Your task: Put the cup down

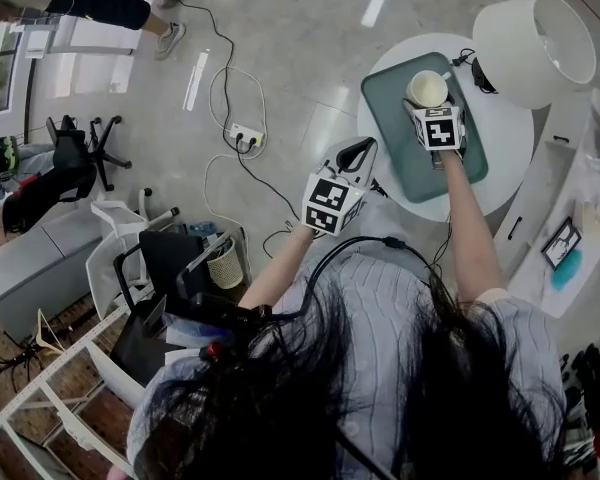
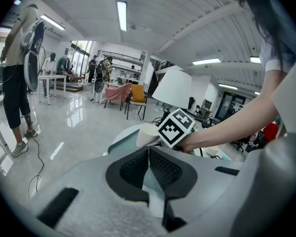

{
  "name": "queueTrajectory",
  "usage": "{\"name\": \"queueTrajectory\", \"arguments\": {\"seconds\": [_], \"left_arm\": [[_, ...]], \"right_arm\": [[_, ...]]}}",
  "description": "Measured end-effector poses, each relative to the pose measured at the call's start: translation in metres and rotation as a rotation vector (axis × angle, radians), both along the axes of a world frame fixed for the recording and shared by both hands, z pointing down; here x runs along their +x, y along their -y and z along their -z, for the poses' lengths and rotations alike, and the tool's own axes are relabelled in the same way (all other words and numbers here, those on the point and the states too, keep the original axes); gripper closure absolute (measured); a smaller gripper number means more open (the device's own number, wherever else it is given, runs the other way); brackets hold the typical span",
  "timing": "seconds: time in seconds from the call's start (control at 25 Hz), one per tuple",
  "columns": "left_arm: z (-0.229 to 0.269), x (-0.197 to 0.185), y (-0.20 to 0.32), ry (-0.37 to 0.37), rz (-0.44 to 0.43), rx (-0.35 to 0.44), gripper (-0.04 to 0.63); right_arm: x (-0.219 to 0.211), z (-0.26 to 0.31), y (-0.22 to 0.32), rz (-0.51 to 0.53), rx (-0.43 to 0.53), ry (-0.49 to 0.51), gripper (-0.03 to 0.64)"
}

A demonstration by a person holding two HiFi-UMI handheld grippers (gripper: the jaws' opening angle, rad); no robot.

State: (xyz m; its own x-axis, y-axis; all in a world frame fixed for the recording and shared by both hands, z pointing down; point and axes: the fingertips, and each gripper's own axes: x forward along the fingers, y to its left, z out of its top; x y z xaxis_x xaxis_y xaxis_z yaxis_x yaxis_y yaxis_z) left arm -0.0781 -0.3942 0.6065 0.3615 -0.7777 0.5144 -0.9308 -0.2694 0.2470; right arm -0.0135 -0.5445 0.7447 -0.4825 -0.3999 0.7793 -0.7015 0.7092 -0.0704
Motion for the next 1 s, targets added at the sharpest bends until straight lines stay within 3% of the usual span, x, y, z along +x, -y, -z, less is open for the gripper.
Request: {"name": "queueTrajectory", "arguments": {"seconds": [0.52,1.0], "left_arm": [[0.006,-0.006,-0.022,0.015,-0.023,0.008,0.578],[0.029,-0.012,-0.038,0.001,-0.025,0.075,0.578]], "right_arm": [[0.028,0.032,-0.024,-0.102,0.028,0.035,0.195],[0.030,0.100,-0.074,-0.229,0.078,0.244,0.196]]}}
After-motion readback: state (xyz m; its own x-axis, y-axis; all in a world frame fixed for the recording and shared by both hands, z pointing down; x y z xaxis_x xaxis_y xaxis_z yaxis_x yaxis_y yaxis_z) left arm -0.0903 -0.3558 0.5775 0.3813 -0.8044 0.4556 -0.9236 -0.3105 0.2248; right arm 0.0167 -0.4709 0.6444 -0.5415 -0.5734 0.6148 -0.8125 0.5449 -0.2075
